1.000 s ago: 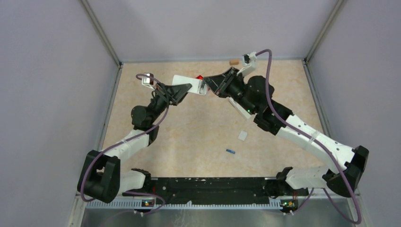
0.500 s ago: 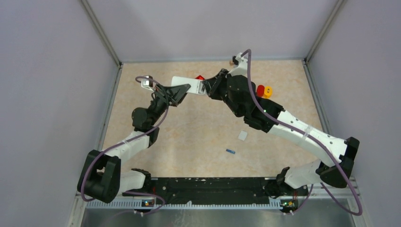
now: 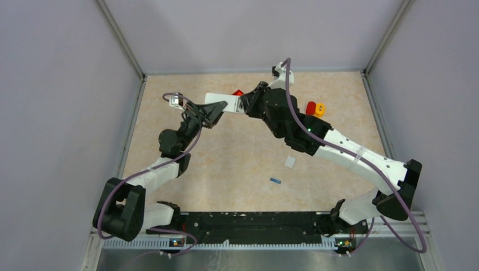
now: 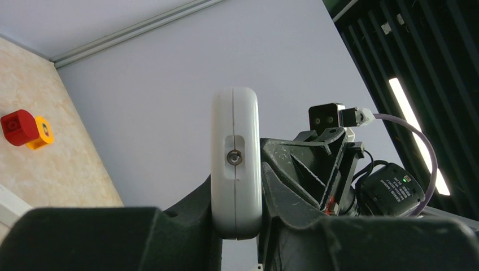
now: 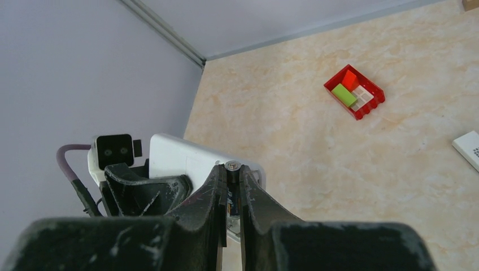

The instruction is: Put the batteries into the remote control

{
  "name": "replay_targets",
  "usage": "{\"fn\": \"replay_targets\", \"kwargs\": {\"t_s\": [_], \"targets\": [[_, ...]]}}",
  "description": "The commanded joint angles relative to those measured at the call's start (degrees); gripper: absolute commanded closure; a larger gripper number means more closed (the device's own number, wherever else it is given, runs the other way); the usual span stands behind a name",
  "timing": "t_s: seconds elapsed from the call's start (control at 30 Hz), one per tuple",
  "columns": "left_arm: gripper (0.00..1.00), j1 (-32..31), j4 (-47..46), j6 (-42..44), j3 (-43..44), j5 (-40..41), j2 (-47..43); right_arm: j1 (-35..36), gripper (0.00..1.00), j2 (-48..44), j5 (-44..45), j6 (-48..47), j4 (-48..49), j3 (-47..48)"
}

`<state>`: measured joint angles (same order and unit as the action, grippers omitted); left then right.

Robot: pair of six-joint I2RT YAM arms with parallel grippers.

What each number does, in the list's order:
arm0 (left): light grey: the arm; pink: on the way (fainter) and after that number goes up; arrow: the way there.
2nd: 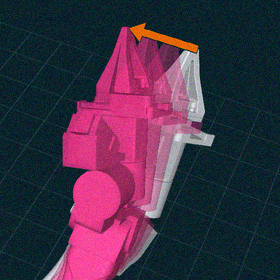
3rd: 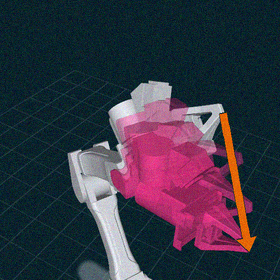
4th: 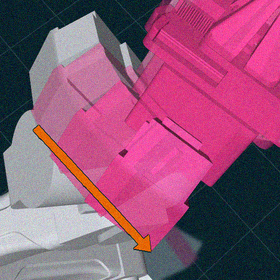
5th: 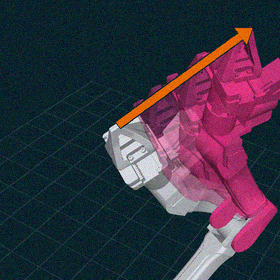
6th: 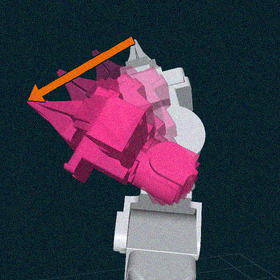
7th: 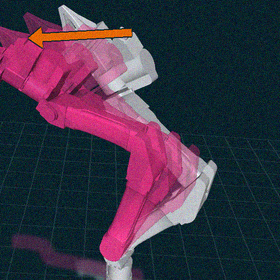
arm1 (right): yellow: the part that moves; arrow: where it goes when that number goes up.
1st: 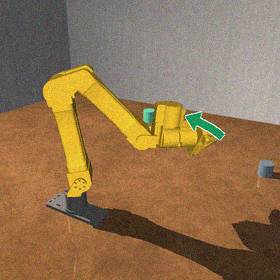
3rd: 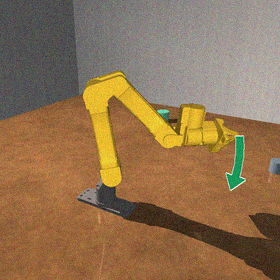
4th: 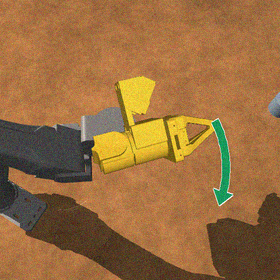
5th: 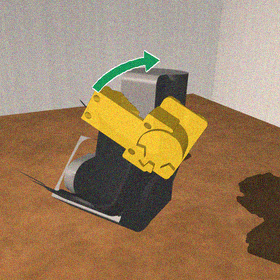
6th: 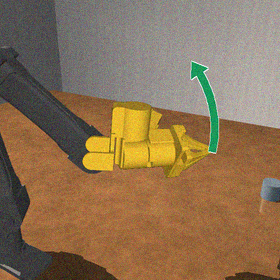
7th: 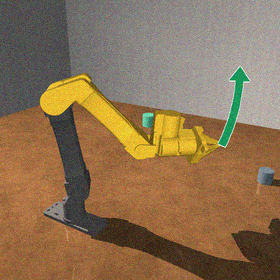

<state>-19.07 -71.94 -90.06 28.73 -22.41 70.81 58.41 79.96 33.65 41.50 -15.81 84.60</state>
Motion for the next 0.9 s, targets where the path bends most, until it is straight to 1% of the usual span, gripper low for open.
{"fn": "replay_targets", "kwargs": {"t_s": [0.0,0.4,0.5,0.6,0.8,0.87], "targets": [[1.00,-0.2,-5.9,-1.3,0.3,0.4,0.2,0.5,1.00,1.4,0.7,-1.2,-0.2,3.4],[1.00,-0.2,-8.7,-2.2,0.2,1.2,1.4,0.9,1.00,2.5,0.5,-0.9,-1.0,3.7],[1.00,-0.2,-8.8,-2.3,0.1,1.5,1.2,0.8,0.96,2.6,0.5,-0.6,-1.4,3.8],[1.00,-0.2,-8.7,-2.2,-0.2,2.0,0.8,0.9,0.89,2.5,0.6,-0.4,-1.8,4.0],[1.00,-0.2,-8.7,-2.1,-0.5,2.6,0.6,0.8,0.83,2.1,1.3,-0.5,-2.3,4.6],[1.00,-0.2,-8.7,-2.1,-0.6,2.8,0.6,0.8,0.79,2.1,1.4,-0.6,-2.5,4.7]]}}
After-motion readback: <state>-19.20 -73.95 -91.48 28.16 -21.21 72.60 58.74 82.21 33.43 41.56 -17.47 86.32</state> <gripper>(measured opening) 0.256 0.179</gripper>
